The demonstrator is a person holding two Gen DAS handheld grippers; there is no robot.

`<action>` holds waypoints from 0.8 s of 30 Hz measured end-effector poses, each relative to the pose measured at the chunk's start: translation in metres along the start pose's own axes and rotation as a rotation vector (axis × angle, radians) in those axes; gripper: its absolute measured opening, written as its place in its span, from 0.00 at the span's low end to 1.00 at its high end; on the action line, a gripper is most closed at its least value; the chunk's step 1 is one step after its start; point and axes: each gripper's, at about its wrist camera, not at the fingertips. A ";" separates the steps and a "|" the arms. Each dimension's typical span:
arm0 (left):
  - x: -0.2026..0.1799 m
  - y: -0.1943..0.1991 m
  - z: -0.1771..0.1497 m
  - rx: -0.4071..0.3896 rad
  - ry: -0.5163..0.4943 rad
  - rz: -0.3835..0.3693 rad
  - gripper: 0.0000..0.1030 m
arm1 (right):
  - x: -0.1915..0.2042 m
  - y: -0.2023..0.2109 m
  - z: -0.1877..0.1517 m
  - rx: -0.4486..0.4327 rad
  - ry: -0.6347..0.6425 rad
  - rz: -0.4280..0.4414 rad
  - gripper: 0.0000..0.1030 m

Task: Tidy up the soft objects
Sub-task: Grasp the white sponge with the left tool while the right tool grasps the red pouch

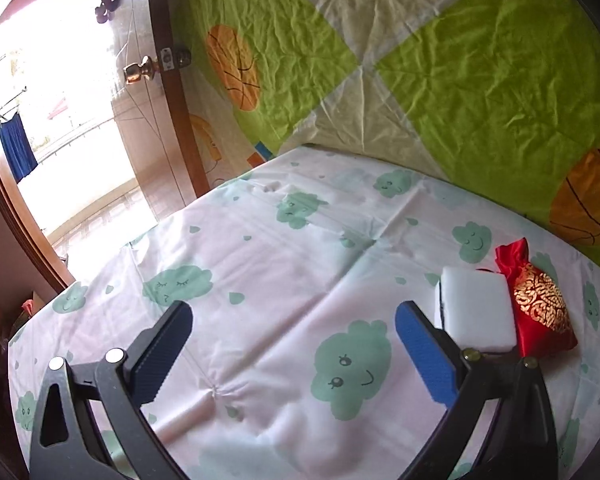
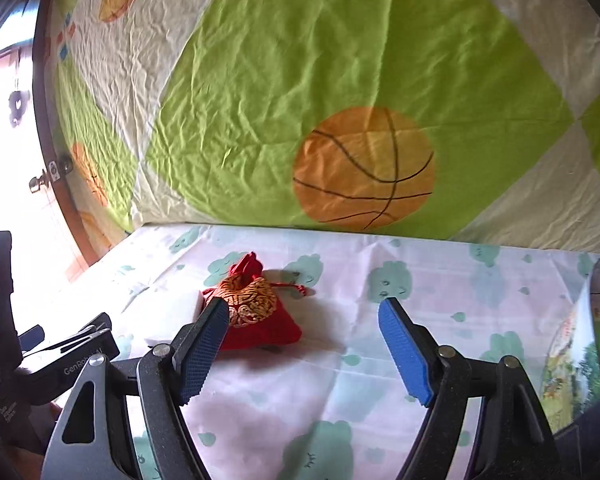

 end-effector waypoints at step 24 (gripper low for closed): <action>0.018 -0.024 0.002 0.108 0.058 -0.038 1.00 | 0.032 -0.044 0.002 0.198 0.148 0.052 0.20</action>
Point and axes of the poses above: each gripper's, at about its wrist camera, not at the fingertips, and y roughly against the way its jaws point, x to its left, z to its top, and after that the axes turned 1 degree about -x, right-handed
